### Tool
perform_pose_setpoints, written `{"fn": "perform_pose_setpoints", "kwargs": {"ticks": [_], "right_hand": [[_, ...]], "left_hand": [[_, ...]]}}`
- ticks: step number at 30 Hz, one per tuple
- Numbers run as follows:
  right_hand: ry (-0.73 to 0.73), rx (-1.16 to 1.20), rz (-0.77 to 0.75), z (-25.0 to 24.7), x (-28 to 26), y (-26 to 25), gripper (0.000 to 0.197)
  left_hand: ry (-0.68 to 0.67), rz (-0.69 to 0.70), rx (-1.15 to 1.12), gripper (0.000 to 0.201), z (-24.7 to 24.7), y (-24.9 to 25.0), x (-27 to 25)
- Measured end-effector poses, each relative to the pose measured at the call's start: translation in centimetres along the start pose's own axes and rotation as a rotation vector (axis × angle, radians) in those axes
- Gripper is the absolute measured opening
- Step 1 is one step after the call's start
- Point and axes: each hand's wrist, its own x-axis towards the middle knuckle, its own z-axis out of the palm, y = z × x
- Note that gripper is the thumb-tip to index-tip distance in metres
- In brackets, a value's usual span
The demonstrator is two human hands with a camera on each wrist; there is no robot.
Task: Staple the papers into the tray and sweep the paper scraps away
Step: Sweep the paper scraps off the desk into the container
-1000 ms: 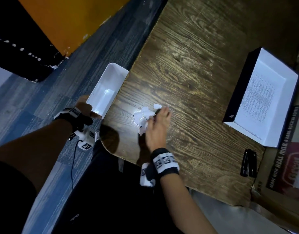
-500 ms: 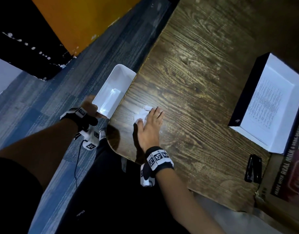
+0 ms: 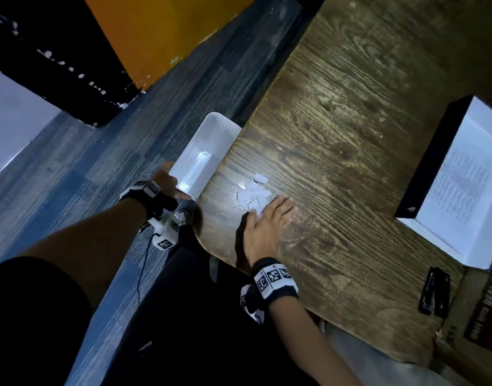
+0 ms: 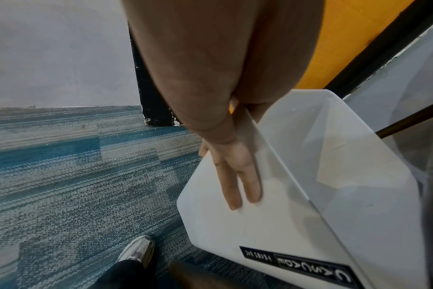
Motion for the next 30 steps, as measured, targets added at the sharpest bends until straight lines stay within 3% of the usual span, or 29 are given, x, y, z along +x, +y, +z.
{"fn": "perform_pose_setpoints", "kwargs": {"ticks": [5,8,10,12,15,17,20,24,25,28,30], "right_hand": [[-0.080,0.275,-0.094,-1.6,-0.4,0.1,0.063],[-0.027,0.521,-0.106,-5.8,-0.3,1.9,0.038],[-0.113,0.715,-0.159,-7.7,-0.6,3.0,0.026],[-0.352,0.844,-0.153,-7.8,-0.6,3.9,0.033],[-0.744,0.851,-0.061,-6.0,0.9,4.4,0.071],[-0.819,0.828,-0.035,-5.1,2.6,3.9,0.088],[-0.741,0.777,-0.081,-5.2,5.8,2.5,0.072],[-0.628,0.835,-0.067,-6.1,9.6,-0.1,0.064],[-0.619,0.860,-0.060,-6.3,10.1,-0.7,0.063],[-0.595,0.900,-0.060,-6.8,11.1,-2.1,0.062],[-0.557,0.958,-0.066,-7.1,11.1,-2.3,0.063]], "left_hand": [[-0.033,-0.001,-0.091,0.043,0.0,0.0,-0.2],[-0.084,-0.018,-0.208,0.043,-0.2,0.5,-0.4],[-0.140,-0.041,-0.342,0.043,-0.2,0.3,-0.1],[-0.150,-0.052,-0.390,0.044,-0.3,0.0,0.4],[-0.191,-0.028,-0.422,0.046,-0.4,0.4,-0.2],[-0.207,-0.013,-0.433,0.045,-0.6,0.5,-0.4],[-0.242,0.070,-0.277,0.056,-1.0,-0.4,0.3],[-0.115,0.045,-0.138,0.050,-1.0,-0.4,0.8],[-0.144,0.070,-0.131,0.050,-1.0,-0.2,0.8],[-0.298,0.134,-0.258,0.046,-1.4,-0.4,1.2],[-0.283,0.100,-0.386,0.038,-1.2,0.5,0.9]]}}
